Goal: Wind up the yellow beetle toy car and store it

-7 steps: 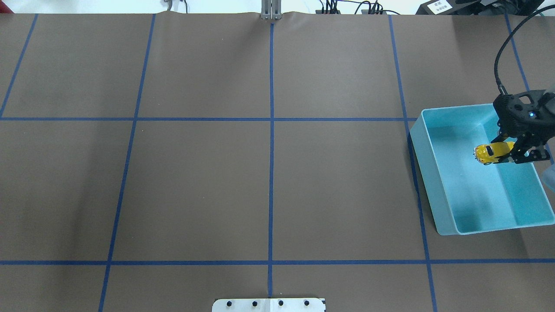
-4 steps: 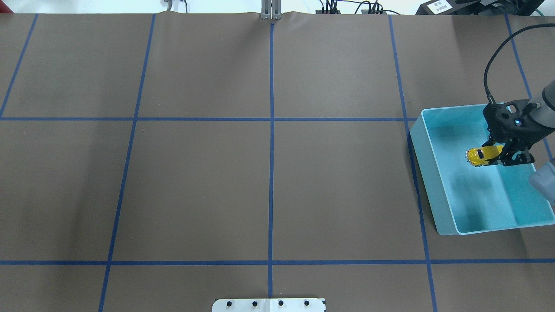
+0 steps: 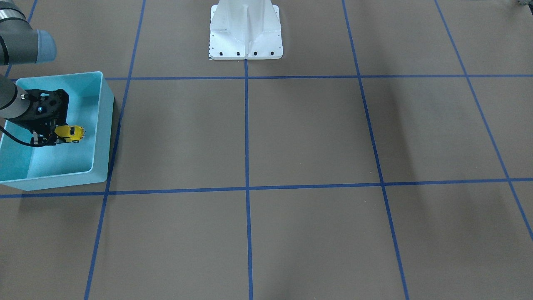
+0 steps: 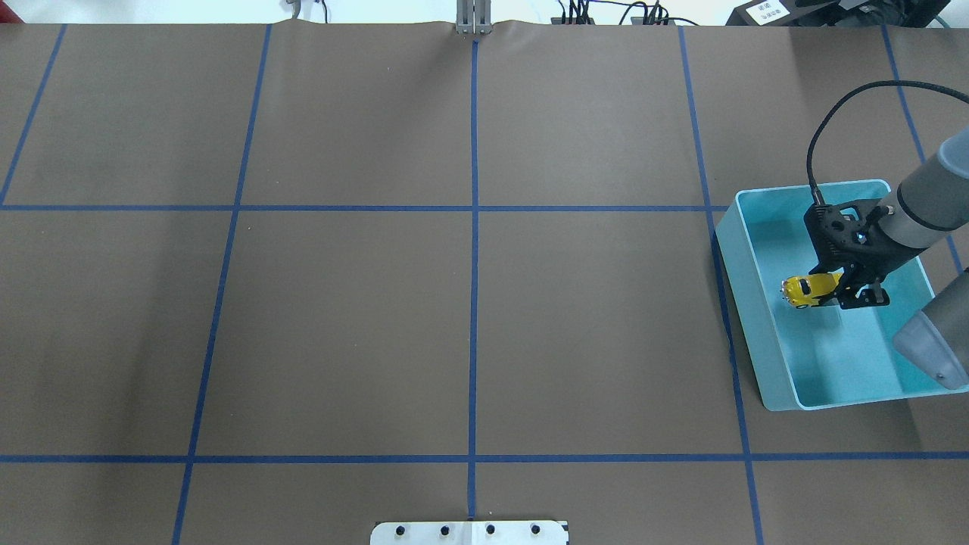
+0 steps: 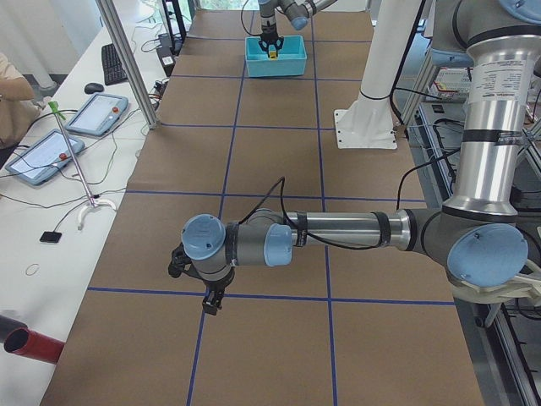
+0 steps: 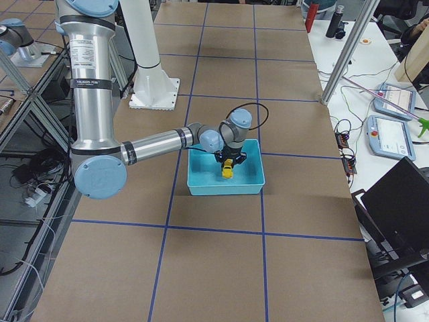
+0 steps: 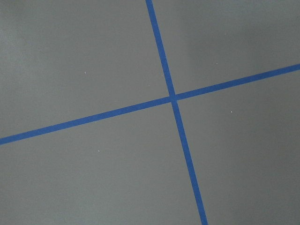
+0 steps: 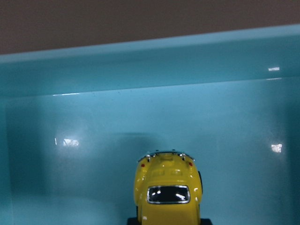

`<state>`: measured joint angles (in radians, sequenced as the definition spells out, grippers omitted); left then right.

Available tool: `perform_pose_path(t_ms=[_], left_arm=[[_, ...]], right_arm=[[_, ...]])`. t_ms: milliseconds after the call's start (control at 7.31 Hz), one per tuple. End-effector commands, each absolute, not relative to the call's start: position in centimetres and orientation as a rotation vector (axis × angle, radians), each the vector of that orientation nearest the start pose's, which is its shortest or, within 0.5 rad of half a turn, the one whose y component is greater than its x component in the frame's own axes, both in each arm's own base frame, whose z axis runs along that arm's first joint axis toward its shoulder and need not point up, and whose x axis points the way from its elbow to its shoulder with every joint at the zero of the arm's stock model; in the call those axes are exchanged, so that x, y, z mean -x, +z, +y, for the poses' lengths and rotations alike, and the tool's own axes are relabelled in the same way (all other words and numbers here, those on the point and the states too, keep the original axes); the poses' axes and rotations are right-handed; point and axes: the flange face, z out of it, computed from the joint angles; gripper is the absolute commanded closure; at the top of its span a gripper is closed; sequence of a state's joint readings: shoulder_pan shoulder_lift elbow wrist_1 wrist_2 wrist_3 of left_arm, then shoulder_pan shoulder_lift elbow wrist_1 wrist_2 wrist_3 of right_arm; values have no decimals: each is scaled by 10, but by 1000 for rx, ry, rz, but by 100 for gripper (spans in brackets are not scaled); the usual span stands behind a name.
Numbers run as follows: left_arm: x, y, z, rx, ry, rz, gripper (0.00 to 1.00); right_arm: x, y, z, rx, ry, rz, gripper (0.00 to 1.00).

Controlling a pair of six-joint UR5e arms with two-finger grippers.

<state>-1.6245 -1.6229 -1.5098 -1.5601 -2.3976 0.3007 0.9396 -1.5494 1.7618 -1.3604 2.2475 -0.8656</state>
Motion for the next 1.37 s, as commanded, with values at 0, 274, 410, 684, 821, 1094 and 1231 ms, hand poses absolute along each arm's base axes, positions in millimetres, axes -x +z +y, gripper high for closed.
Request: perform_pose_path(t_ms=[0,274,410,684,821,1094,1231], left_arm=[[87,662,-508,-124,222,821,0],[87,662,-508,-123,221,821,0],[87,662,-508,-123,221,821,0],[87,662,-508,-123,221,823,0],[87,663,-508,-122,220,823,0],[87,662,-508,-123,221,824,0],[87,662,-508,-123,221,824,0]], right_arm=[[249,535,-457,-553,-1564,-684,0],[246,527,-456,-564,-1549,-685,0],[223,511,-468,-568,-1428,-696,0],[133,503,-500,-512,-985,-771,0],[83,484,-528,-482,-777,-764,0],[36,440,-590,-235,-386,-760,0],[26,464,-599,-142,-206,-768,0]])
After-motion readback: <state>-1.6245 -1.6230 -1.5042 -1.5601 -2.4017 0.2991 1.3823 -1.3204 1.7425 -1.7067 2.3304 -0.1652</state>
